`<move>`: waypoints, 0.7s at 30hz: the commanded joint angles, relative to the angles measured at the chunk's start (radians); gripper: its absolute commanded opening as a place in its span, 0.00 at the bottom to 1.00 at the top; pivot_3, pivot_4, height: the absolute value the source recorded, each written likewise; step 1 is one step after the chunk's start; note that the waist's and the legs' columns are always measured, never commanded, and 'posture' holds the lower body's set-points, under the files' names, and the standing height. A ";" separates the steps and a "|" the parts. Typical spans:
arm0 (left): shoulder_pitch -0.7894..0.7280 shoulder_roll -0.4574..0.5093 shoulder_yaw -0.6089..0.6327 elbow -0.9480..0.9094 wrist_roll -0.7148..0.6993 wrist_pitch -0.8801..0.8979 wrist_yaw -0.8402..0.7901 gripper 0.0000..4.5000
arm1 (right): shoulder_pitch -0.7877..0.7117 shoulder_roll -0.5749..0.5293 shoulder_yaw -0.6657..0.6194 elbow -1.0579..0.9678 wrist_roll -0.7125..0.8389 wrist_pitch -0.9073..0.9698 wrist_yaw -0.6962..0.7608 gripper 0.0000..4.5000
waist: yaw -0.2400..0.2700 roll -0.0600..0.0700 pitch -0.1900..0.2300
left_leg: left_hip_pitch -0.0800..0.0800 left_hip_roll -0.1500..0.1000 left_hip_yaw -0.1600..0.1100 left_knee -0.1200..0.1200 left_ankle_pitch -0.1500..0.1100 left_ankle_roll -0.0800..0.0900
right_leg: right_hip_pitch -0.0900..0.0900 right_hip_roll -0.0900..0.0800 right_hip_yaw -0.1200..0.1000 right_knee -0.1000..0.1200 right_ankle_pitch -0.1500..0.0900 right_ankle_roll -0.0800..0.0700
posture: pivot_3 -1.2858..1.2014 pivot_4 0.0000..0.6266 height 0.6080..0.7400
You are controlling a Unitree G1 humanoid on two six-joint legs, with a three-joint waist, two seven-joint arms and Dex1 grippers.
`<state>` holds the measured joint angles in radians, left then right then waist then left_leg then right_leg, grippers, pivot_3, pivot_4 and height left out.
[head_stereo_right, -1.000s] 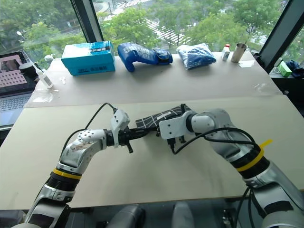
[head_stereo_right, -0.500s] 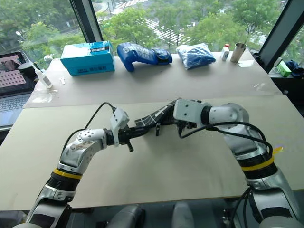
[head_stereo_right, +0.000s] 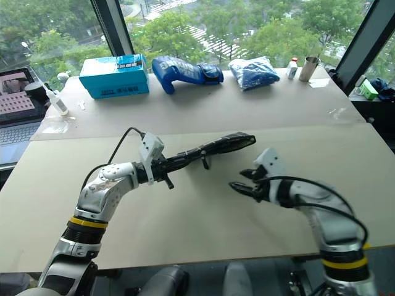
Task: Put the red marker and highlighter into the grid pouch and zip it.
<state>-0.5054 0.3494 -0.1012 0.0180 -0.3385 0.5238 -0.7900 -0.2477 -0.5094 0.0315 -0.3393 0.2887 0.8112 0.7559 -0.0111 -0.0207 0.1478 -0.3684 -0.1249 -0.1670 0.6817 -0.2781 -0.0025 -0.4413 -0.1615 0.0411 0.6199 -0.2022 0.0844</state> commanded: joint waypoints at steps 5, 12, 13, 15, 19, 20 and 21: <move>-0.006 0.004 0.015 -0.041 -0.019 0.017 0.007 0.00 | -0.170 0.149 0.087 0.092 -0.068 -0.021 -0.177 0.63 | -0.002 0.000 0.000 | 0.000 0.000 0.000 0.002 0.000 0.000 | 0.000 0.001 0.000 0.003 0.000 0.001 | 0.52 0.24 1.00; 0.000 0.010 0.018 -0.057 -0.019 0.030 0.016 0.00 | -0.256 0.216 0.100 0.160 -0.053 -0.018 -0.200 0.63 | -0.003 0.000 0.000 | 0.000 0.000 -0.001 0.002 0.000 0.000 | 0.000 0.001 -0.001 0.005 0.000 0.001 | 0.52 0.24 1.00; 0.001 0.011 0.019 -0.059 -0.020 0.031 0.017 0.00 | -0.266 0.221 0.110 0.168 -0.056 -0.022 -0.199 0.63 | -0.003 0.000 0.000 | 0.000 0.000 -0.001 0.002 0.000 0.000 | 0.000 0.001 -0.001 0.004 0.000 0.001 | 0.52 0.24 1.00; 0.004 0.012 0.018 -0.064 -0.022 0.034 0.018 0.00 | -0.287 0.232 0.121 0.193 -0.063 -0.028 -0.201 0.63 | -0.006 0.000 0.000 | 0.000 0.001 0.000 0.001 0.000 0.000 | -0.001 0.001 -0.001 0.005 0.000 0.001 | 0.52 0.24 1.00; 0.005 0.012 0.017 -0.067 -0.022 0.036 0.020 0.00 | -0.322 0.252 0.127 0.232 -0.066 -0.037 -0.204 0.51 | -0.006 0.000 0.000 | 0.000 0.000 -0.001 0.001 0.000 0.000 | -0.001 0.001 -0.001 0.005 0.000 0.001 | 0.52 0.24 1.00; 0.005 0.011 0.017 -0.067 -0.023 0.037 0.021 0.00 | -0.326 0.253 0.128 0.237 -0.066 -0.038 -0.204 0.47 | -0.007 0.000 0.000 | 0.000 0.000 -0.001 0.001 0.000 0.000 | -0.001 0.001 -0.001 0.005 0.000 0.001 | 0.52 0.24 1.00; 0.005 0.010 0.016 -0.068 -0.023 0.037 0.022 0.00 | -0.328 0.253 0.130 0.238 -0.066 -0.039 -0.200 0.40 | -0.007 0.000 0.000 | 0.000 0.000 -0.001 0.001 0.000 0.000 | -0.001 0.001 -0.001 0.005 0.000 0.001 | 0.52 0.24 1.00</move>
<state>-0.4972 0.3583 -0.0990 -0.0102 -0.3476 0.5646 -0.7717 -0.5473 -0.2582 0.1617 -0.0917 0.2184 0.8032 0.5555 -0.0177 -0.0205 0.1476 -0.3682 -0.1244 -0.1677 0.6831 -0.2781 -0.0025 -0.4422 -0.1603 0.0404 0.6251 -0.2018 0.0850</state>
